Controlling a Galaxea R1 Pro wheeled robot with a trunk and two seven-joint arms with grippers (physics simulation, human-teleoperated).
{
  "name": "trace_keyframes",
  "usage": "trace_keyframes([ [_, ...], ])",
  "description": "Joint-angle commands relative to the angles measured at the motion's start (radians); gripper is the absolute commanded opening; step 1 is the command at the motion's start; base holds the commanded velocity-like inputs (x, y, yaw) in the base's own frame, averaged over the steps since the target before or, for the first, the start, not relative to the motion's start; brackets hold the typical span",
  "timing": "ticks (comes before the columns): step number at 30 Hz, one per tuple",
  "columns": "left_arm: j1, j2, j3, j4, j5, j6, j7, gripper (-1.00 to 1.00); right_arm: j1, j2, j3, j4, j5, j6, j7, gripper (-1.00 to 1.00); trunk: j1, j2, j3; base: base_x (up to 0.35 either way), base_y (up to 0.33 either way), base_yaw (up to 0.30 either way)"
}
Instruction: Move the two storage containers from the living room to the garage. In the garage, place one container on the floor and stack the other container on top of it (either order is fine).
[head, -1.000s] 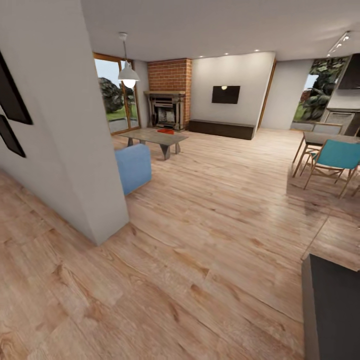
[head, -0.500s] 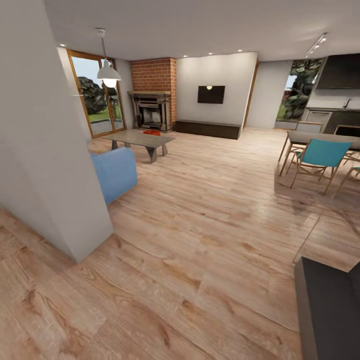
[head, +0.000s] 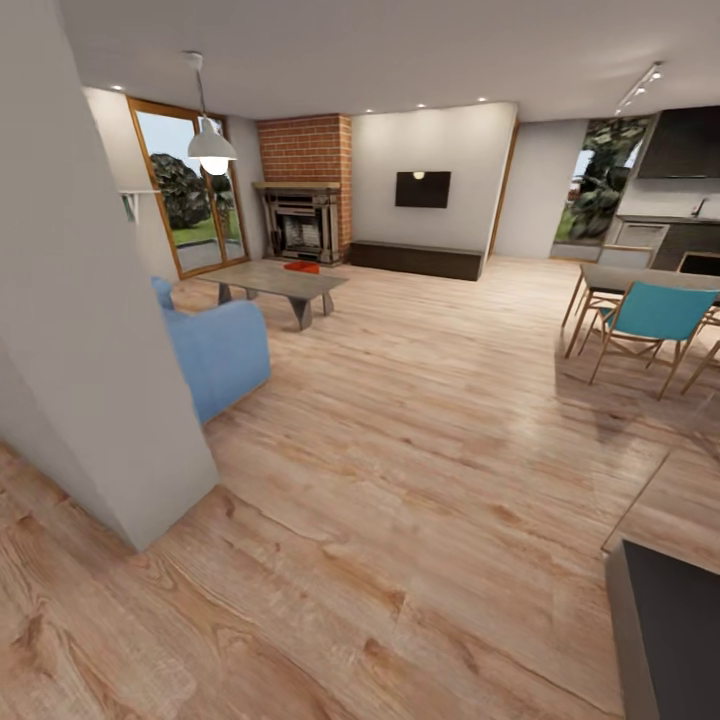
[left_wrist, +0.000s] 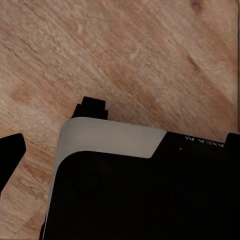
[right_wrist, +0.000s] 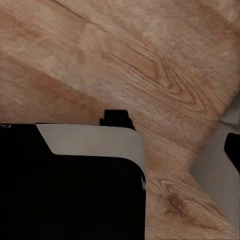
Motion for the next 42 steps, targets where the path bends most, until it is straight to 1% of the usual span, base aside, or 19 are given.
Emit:
trace_keyframes([
  [1, 0.000, 0.000, 0.001, 0.000, 0.007, 0.005, -0.004, 1.00, -0.001, 0.001, 0.008, 0.003, -0.009, -0.005, 0.000, 1.00, 0.001, 0.000, -0.001, 0.322, 0.000, -0.072],
  [9, -0.001, 0.000, 0.001, 0.000, 0.007, 0.005, -0.003, 1.00, -0.001, 0.002, 0.008, 0.003, -0.008, -0.004, 0.000, 1.00, 0.001, 0.000, -0.001, 0.322, 0.000, -0.155],
  [42, 0.000, 0.000, 0.001, 0.000, 0.007, 0.005, -0.003, 1.00, -0.001, 0.002, 0.008, 0.003, -0.009, -0.005, 0.000, 1.00, 0.001, 0.000, -0.001, 0.322, 0.000, -0.005],
])
